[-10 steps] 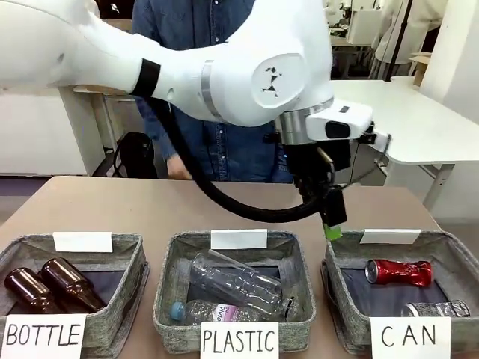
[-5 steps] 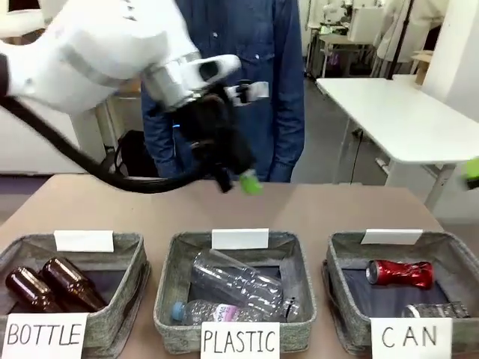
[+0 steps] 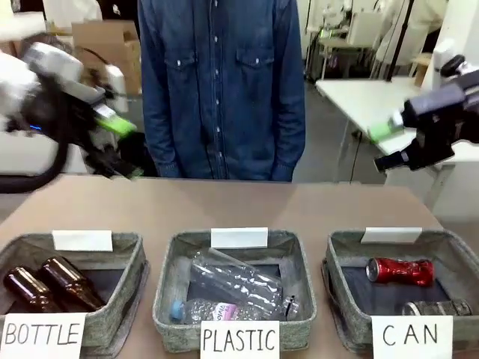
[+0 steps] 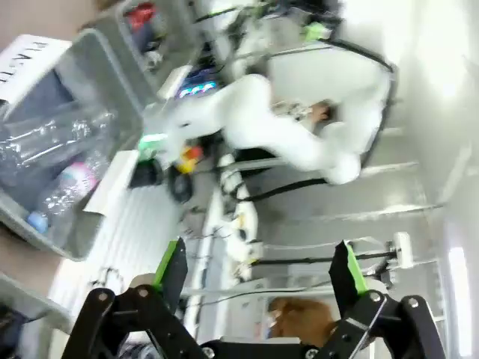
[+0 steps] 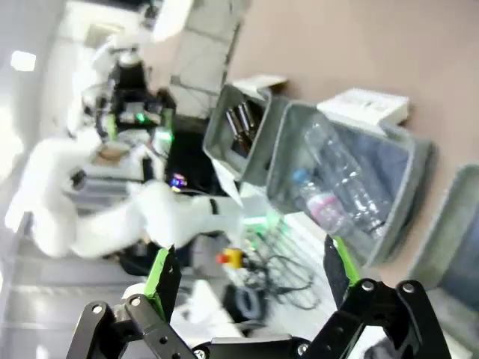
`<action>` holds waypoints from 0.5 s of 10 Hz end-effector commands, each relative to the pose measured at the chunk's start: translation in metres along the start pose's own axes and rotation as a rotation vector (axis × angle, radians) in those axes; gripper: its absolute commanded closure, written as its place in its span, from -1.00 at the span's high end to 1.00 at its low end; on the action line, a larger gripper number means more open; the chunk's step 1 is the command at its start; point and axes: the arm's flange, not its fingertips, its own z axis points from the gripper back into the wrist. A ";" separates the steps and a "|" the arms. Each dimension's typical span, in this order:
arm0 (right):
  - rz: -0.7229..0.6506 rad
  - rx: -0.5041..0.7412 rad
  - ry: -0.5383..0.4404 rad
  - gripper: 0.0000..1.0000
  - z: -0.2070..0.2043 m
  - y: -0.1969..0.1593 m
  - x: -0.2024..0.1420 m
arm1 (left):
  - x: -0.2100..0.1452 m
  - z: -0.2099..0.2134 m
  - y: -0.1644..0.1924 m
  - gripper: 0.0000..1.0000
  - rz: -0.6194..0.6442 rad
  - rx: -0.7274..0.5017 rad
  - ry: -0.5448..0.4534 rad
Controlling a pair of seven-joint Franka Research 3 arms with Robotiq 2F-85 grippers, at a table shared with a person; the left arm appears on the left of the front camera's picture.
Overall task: Sort the can waste into the basket.
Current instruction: Pick up the can waste from the table and place it in the right Fabric basket.
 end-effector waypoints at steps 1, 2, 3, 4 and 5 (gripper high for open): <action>-0.410 0.001 -0.009 1.00 -0.008 0.001 0.028 | -0.050 0.011 0.011 1.00 -0.031 -0.099 -0.230; -0.550 -0.019 -0.050 1.00 0.001 -0.010 0.037 | -0.070 0.019 0.021 1.00 -0.027 -0.095 -0.317; -0.602 -0.045 -0.187 1.00 0.018 -0.023 0.044 | -0.027 0.018 0.008 1.00 0.006 -0.073 -0.101; -0.338 -0.037 0.000 1.00 -0.010 -0.016 0.023 | -0.027 0.018 0.008 1.00 0.006 -0.073 -0.101; -0.338 -0.037 0.000 1.00 -0.010 -0.016 0.023 | -0.027 0.018 0.008 1.00 0.006 -0.073 -0.101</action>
